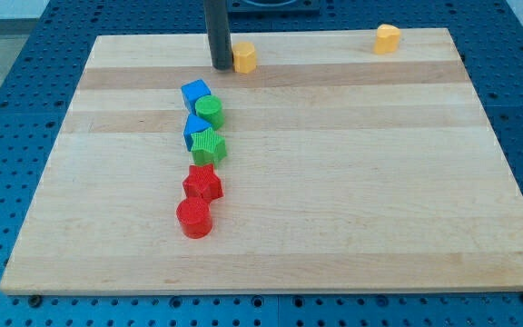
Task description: Point at the green circle
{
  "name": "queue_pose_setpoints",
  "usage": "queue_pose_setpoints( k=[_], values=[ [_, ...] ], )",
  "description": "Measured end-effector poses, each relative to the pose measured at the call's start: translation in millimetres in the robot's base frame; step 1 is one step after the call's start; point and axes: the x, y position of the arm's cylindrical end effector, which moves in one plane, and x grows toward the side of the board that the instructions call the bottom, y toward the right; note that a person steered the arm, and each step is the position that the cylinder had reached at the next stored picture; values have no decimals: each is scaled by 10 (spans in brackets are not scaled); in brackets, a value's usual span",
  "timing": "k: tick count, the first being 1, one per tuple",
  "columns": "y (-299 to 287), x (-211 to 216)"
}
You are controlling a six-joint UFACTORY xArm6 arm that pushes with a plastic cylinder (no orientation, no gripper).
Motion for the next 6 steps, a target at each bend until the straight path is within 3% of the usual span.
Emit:
queue_pose_setpoints(
  k=[3, 6],
  values=[
    [128, -97],
    [831, -276]
  ],
)
